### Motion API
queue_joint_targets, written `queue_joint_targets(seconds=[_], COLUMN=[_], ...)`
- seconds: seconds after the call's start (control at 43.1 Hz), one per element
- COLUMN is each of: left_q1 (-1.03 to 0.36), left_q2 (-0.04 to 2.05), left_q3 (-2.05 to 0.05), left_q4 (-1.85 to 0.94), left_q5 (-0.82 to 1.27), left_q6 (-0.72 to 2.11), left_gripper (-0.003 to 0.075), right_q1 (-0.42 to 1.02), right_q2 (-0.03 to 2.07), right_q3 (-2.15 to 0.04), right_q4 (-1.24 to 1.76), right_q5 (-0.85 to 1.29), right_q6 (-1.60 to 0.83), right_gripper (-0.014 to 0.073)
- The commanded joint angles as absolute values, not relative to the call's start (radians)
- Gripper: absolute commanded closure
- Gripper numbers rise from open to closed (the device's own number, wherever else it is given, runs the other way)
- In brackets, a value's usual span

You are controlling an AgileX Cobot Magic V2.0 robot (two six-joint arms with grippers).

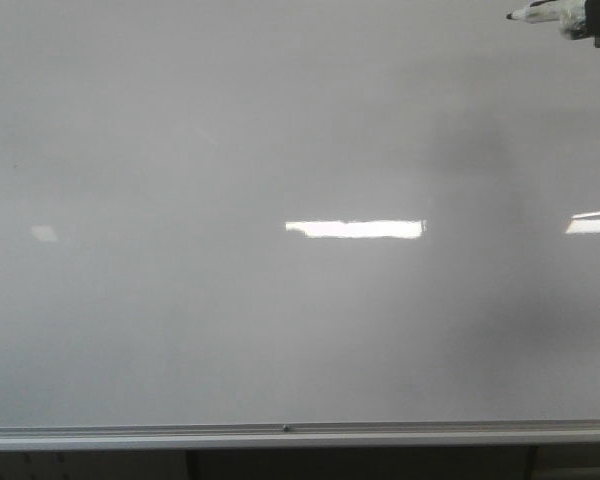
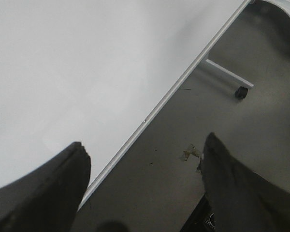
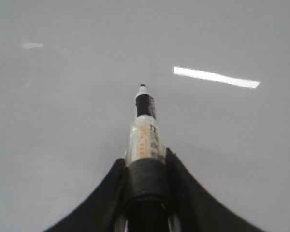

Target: Write number 2 on whiteboard

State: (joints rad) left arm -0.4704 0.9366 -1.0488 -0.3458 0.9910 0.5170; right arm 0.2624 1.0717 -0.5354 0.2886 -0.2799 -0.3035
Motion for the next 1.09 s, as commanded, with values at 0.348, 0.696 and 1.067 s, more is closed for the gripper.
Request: queue_joint_targets(seconds=[0.348,0.696,1.067], left_q1=[-0.467,-0.467,-0.467], left_q2=[0.931,0.931,0.931], left_q3=[-1.076,-1.076,-1.076], left_q4=[-0.382,-0.382,-0.385], left_q5=[0.915,0.907,0.909], left_q6=[0.506,0.506,0.506], left_gripper=[0.0248,0.0248,0.0248], right_q1=[0.241,0.154,0.218], right_q2=[1.211,1.247,1.327], right_q3=[-0.566,-0.566,-0.566], right_q4=[0.271,0.272,0.272], right_q5=[-0.482,-0.329,-0.245], right_q6=[-0.304,-0.305,-0.299], right_gripper=[0.0662,0.0662,0.0662])
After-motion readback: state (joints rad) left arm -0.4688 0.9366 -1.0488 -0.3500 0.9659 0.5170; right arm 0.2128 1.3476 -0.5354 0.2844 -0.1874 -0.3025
